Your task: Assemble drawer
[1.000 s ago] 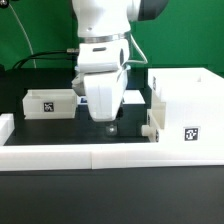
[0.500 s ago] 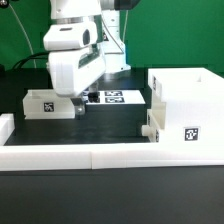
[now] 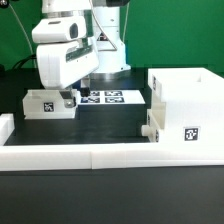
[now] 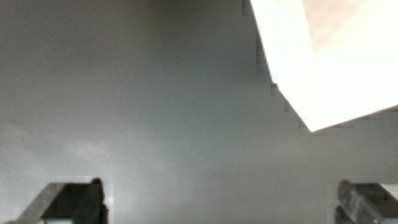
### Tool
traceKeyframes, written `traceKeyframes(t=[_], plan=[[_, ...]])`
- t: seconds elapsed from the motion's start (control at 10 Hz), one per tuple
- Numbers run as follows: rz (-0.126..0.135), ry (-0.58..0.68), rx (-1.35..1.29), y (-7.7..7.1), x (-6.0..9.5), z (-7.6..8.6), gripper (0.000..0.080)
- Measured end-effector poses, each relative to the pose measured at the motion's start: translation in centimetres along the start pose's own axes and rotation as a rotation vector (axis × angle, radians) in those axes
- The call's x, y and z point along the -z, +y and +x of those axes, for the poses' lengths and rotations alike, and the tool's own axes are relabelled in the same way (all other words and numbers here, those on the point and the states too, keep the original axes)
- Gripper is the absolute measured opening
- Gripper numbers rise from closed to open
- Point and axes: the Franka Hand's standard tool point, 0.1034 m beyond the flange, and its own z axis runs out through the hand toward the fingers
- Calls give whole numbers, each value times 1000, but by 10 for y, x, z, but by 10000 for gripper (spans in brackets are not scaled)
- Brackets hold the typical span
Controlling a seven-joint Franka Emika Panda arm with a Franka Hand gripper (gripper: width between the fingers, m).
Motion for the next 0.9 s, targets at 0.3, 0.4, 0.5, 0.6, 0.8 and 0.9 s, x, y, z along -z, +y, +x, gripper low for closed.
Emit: traceKeyframes(t=[0.3,0.4,0.5,0.6,0.8,0.9], plan=[[4,8,-195,0,0,-1,649],[1,17,-293,-1,0,-11,649],[-20,22,-383,-4,4,-21,649],[-41,27,-498,-10,8,-29,649],[-59,32,-743,-29,14,-44,649],[-58,32,-829,-34,16,-45,649]])
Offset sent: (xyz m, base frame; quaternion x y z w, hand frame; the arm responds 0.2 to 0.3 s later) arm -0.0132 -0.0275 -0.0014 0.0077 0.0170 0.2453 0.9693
